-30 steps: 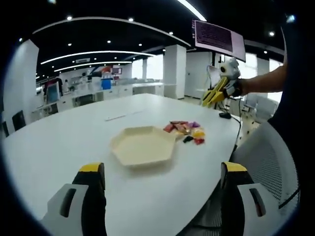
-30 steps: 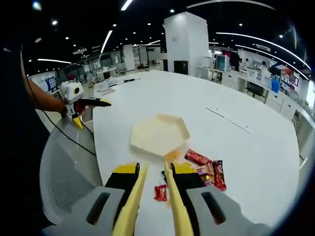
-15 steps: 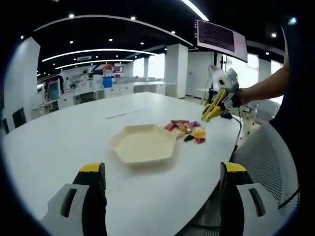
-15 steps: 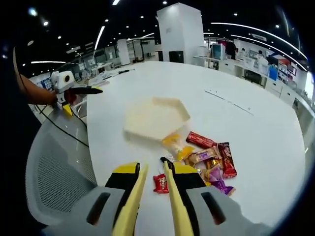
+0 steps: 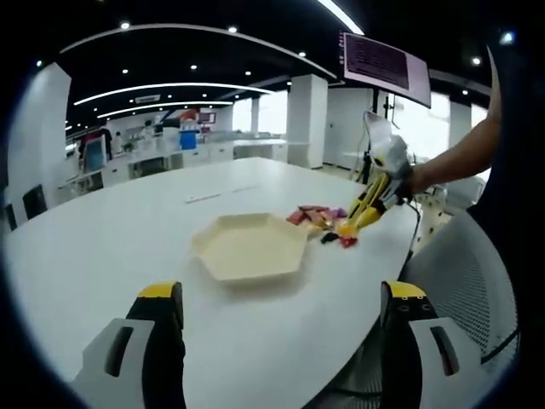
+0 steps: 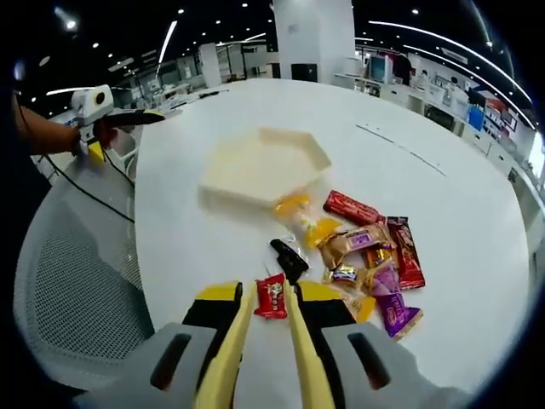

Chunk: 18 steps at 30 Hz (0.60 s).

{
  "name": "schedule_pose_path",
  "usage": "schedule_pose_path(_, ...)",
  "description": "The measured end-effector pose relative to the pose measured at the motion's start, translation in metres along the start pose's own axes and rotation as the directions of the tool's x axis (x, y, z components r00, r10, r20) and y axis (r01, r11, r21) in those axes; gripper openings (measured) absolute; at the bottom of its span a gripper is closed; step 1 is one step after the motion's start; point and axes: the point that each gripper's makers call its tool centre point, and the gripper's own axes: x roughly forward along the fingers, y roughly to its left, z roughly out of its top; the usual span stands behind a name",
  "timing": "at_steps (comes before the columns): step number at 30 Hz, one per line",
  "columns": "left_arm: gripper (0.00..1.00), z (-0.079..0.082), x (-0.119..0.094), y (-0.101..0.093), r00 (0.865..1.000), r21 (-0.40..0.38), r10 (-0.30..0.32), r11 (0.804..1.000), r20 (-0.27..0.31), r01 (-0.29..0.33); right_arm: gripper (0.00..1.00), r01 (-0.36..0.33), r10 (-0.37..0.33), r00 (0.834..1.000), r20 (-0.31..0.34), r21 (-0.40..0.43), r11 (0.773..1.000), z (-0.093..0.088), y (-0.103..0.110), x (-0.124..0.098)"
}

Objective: Place the target food into the container with the food tongs after gripping and lifting it, then release it inside without dropping or visibly crushing the food.

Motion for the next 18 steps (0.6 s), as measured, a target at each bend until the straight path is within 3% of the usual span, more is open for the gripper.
schedule_pose_path(6,0.92,-0.001,0.000,0.001,1.000,-0.003,0.004,1.000,-0.003,-0.004,0.22,0.021,-0.023,0.997,-0.069,-0.041,0.999,-0.010,-0.004,0.007)
schedule_pose_path(18,0.91,-0.003,0.001,0.001,1.000,0.001,0.006,1.000,-0.014,-0.006,0.22,0.006,-0.010,0.995,-0.099,-0.038,0.999,-0.012,-0.004,0.015)
